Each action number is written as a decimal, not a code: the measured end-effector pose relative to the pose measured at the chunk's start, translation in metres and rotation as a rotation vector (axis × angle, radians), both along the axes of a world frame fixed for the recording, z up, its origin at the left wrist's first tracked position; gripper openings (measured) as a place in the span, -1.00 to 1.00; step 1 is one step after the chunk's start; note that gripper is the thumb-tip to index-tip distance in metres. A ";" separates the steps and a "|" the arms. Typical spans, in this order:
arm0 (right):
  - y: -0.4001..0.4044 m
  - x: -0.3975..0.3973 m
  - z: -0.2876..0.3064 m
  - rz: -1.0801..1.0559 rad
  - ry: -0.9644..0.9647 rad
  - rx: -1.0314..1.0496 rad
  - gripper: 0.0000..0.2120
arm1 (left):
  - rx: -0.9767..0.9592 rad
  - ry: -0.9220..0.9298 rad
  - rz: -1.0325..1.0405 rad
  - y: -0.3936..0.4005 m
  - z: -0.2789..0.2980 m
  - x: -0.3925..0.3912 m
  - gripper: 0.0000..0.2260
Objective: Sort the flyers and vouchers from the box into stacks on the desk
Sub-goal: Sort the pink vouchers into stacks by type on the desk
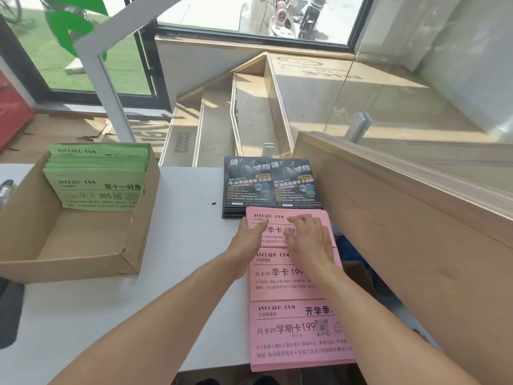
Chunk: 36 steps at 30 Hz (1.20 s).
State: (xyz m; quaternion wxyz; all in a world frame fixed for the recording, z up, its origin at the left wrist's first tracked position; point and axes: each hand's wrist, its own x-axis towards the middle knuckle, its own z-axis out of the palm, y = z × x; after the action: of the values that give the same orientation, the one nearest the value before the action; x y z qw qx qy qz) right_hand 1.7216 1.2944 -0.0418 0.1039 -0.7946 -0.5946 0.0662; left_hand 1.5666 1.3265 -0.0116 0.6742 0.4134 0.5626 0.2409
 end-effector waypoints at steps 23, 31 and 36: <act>-0.194 -0.001 -0.005 -0.386 0.579 -0.101 -0.39 | 0.070 -0.045 0.050 -0.111 -0.045 -0.018 -0.41; -0.201 0.009 0.015 -0.191 0.520 -0.305 0.21 | 0.056 -0.074 0.053 -0.121 -0.044 -0.027 -0.40; -0.206 0.002 0.011 -0.132 0.326 -0.363 0.27 | 0.051 -0.090 0.043 -0.133 -0.046 -0.027 -0.40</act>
State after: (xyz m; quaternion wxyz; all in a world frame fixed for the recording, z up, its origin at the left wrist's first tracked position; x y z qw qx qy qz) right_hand 1.7238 1.0883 -0.0307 0.0583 -0.8160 -0.4953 0.2923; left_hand 1.5393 1.1930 -0.0580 0.6827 0.4071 0.5342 0.2878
